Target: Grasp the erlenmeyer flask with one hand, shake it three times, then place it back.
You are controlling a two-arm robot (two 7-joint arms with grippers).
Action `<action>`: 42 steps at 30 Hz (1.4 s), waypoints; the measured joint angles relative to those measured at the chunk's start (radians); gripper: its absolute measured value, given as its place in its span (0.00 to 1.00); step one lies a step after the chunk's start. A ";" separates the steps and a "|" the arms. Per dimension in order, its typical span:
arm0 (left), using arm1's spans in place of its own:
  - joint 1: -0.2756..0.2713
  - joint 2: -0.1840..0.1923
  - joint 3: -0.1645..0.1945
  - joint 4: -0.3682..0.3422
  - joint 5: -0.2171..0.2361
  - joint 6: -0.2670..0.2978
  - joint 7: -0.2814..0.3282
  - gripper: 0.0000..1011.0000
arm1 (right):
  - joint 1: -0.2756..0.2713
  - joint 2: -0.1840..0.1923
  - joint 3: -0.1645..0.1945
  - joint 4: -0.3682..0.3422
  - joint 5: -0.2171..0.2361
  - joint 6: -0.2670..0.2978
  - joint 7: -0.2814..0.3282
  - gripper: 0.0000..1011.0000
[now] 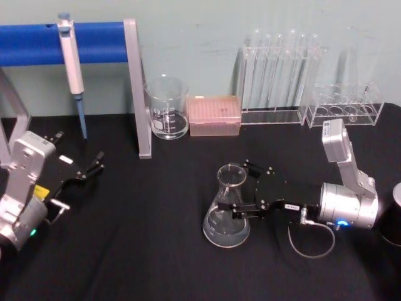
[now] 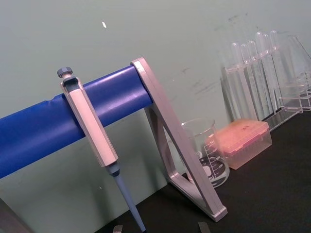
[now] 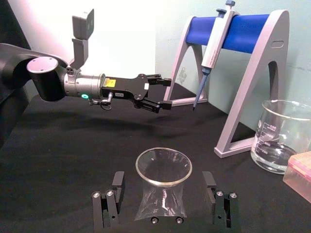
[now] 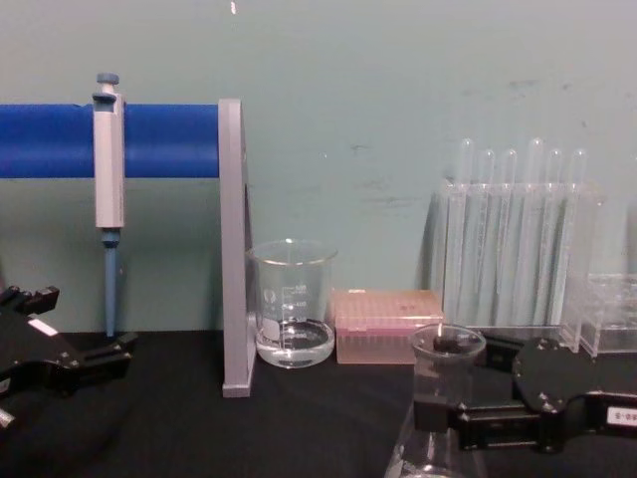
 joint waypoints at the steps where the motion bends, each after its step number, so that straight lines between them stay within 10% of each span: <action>1: 0.000 0.000 0.000 0.000 0.000 0.000 0.000 0.99 | 0.000 0.000 0.000 0.000 0.000 0.000 0.000 0.99; 23: 0.000 0.000 0.000 0.000 0.000 0.000 0.000 0.99 | 0.000 0.000 0.000 -0.001 -0.002 -0.002 0.002 0.98; 42: 0.000 0.000 0.000 0.000 0.000 0.000 0.000 0.99 | 0.000 0.000 0.000 -0.001 -0.002 -0.002 0.003 0.48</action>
